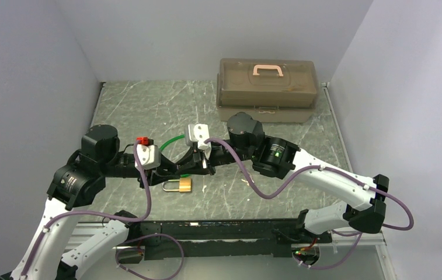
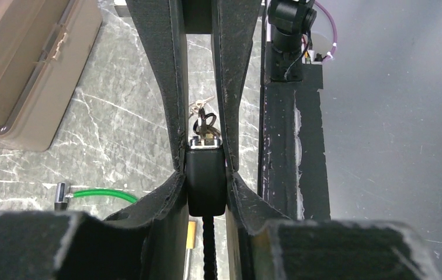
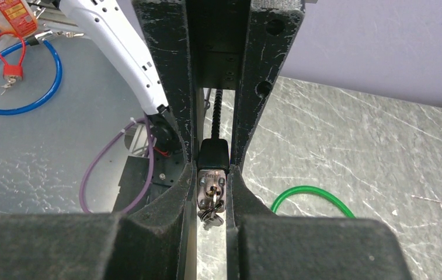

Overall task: Unlock with the key
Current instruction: Unlock the lock.

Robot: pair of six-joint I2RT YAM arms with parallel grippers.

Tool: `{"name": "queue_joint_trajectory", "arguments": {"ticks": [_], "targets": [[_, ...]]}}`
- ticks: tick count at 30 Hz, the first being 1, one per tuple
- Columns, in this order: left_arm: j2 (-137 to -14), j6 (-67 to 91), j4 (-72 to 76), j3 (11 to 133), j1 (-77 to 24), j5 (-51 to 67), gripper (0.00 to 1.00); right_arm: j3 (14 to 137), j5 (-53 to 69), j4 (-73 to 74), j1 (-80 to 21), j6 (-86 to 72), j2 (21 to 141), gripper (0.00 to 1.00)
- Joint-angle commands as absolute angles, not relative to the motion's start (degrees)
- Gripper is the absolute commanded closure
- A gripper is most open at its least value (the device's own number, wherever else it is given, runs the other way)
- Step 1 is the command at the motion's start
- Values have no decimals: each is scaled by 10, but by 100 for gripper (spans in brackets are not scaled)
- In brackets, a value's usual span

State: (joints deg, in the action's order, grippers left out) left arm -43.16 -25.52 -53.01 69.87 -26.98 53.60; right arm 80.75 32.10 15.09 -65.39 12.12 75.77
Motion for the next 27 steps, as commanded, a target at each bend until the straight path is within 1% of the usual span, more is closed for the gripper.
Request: {"name": "queue_joint_trajectory", "arguments": {"ticks": [1, 2, 3, 5, 6, 7, 11, 12, 16, 18, 20, 23, 27], "targets": [[-428, -250, -499, 705, -268, 571, 75, 837, 337, 121, -657, 114, 757, 100], [-429, -251, -500, 705, -268, 570, 80, 837, 336, 121, -657, 115, 757, 100], [-430, -254, -502, 705, -268, 567, 87, 837, 335, 122, -657, 115, 757, 100], [-428, -261, -507, 705, -267, 563, 98, 838, 333, 126, -657, 116, 755, 100], [-428, -262, -508, 703, -268, 562, 100, 839, 332, 127, -657, 117, 755, 100], [-428, -263, -510, 702, -268, 562, 100, 840, 331, 130, -657, 118, 754, 99], [-425, -253, -506, 697, -267, 555, 100, 850, 313, 139, -658, 121, 745, 70], [-424, -246, -503, 695, -267, 552, 100, 851, 304, 139, -657, 126, 738, 65], [-424, -223, -486, 693, -265, 541, 100, 837, 271, 129, -652, 142, 694, 58], [-425, -213, -480, 697, -265, 539, 100, 828, 271, 130, -649, 144, 674, 57], [-427, -208, -478, 702, -265, 539, 100, 822, 277, 138, -646, 145, 658, 58], [-429, -204, -476, 706, -264, 541, 100, 808, 298, 139, -640, 134, 642, 66], [-431, -208, -473, 708, -264, 535, 100, 805, 344, 151, -633, 114, 652, 74]]}}
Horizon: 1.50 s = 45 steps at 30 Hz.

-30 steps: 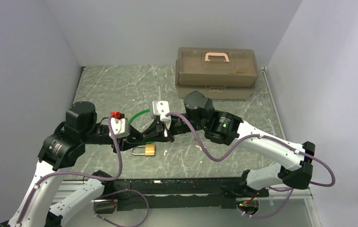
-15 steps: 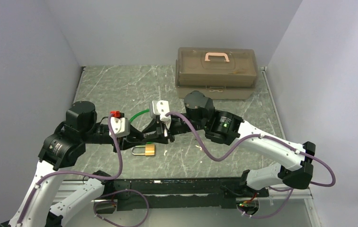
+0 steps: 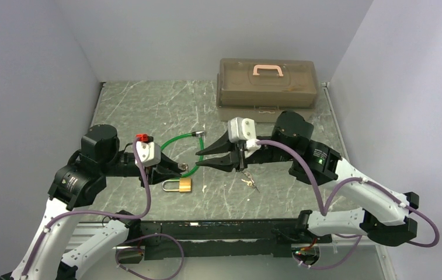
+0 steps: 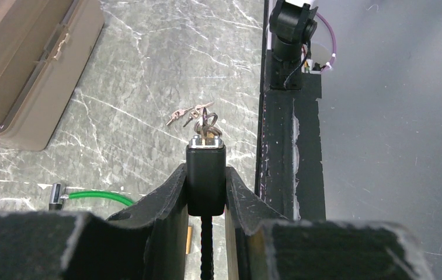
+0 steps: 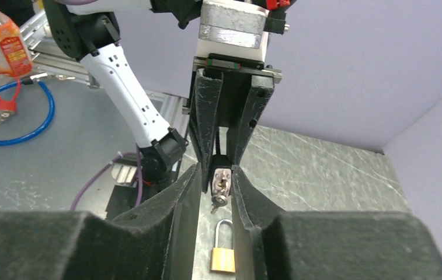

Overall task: Unlock with the key
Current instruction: Unlock the lock.

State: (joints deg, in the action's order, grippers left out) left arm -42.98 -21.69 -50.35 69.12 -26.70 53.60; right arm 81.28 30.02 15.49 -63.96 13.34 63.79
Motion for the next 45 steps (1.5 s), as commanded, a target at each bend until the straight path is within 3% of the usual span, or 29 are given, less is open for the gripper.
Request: {"name": "queue_joint_trajectory", "arguments": {"ticks": [1, 21, 26, 31, 39, 43, 45], "targets": [[-432, -209, -475, 708, -264, 533, 100, 809, 351, 158, -632, 108, 661, 75], [-424, -202, -473, 713, -259, 558, 100, 819, 336, 173, -626, 109, 702, 86], [-422, -201, -473, 715, -258, 567, 100, 809, 305, 150, -626, 100, 697, 76], [-420, -202, -474, 715, -258, 568, 100, 819, 323, 155, -625, 93, 712, 74], [-419, -202, -471, 714, -257, 569, 100, 832, 352, 174, -625, 89, 731, 83], [-419, -201, -470, 715, -256, 570, 100, 840, 359, 184, -625, 92, 739, 99], [-419, -203, -471, 716, -255, 570, 100, 838, 358, 181, -625, 93, 739, 100]]}}
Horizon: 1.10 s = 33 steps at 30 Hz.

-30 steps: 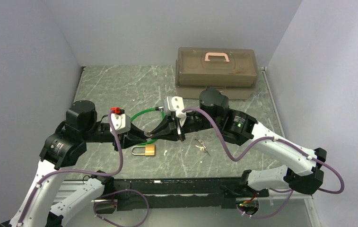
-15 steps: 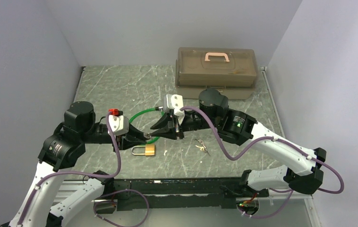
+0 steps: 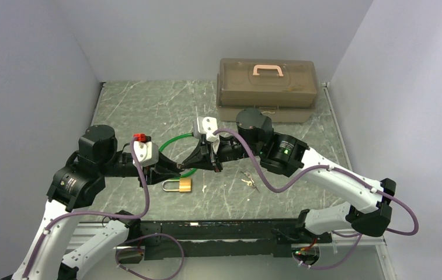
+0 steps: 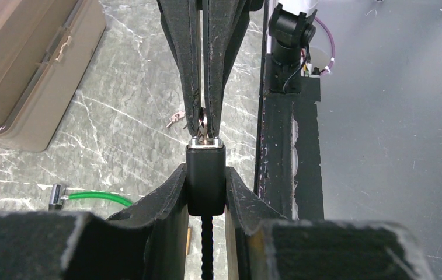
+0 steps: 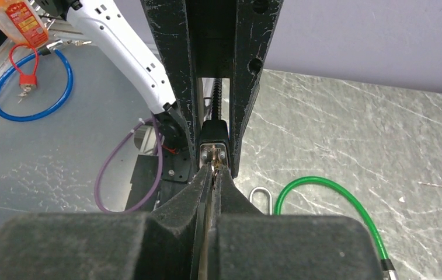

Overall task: Unlock with the key
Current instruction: Unlock the lock.

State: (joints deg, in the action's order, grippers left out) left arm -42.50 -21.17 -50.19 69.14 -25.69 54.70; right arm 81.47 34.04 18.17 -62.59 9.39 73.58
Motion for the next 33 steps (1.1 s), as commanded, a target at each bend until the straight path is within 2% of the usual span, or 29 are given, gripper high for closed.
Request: {"name": "queue_joint_trajectory", "arguments": {"ticks": [1, 8, 15, 25, 33], "targets": [[-419, -204, -472, 716, -256, 570, 100, 838, 358, 179, -625, 93, 739, 100], [-424, -221, -479, 725, -256, 559, 100, 850, 352, 190, -625, 64, 762, 100], [-444, -295, -514, 777, -258, 514, 100, 895, 321, 237, -625, -35, 815, 100], [-491, -407, -542, 839, -300, 369, 100, 886, 287, 197, -622, -162, 842, 100], [-468, -455, -463, 814, -357, 255, 100, 850, 270, 143, -612, -261, 841, 100]]}}
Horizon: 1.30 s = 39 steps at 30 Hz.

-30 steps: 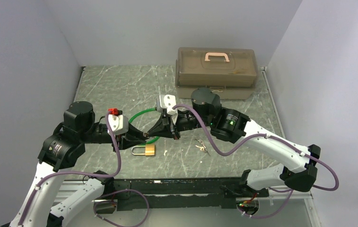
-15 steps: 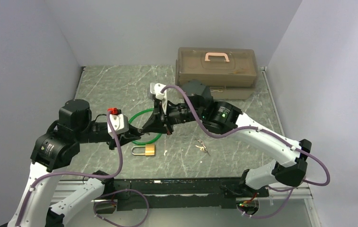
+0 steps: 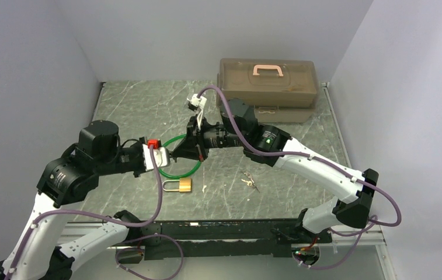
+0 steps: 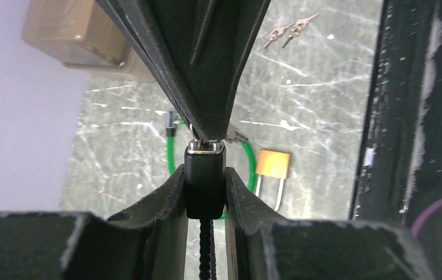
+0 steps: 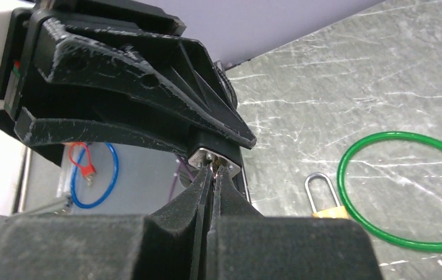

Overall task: Unlock with the key
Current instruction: Unlock the lock.

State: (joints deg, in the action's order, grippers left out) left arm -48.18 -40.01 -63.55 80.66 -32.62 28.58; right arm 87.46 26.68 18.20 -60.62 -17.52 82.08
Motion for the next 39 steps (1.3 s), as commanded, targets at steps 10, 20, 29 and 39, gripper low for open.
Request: {"name": "queue_joint_trajectory", "arguments": {"ticks": [10, 20, 29, 39], "targets": [[-417, -589, -365, 743, -425, 164, 100, 812, 356, 40, -546, -419, 837, 100], [-342, -767, -244, 620, -497, 95, 100, 784, 429, -54, -523, -542, 845, 100], [-326, -795, -221, 594, -518, 62, 100, 783, 455, -71, -516, -566, 834, 81], [-321, -732, -266, 617, -517, 56, 100, 795, 415, 41, -491, -446, 743, 29]]}}
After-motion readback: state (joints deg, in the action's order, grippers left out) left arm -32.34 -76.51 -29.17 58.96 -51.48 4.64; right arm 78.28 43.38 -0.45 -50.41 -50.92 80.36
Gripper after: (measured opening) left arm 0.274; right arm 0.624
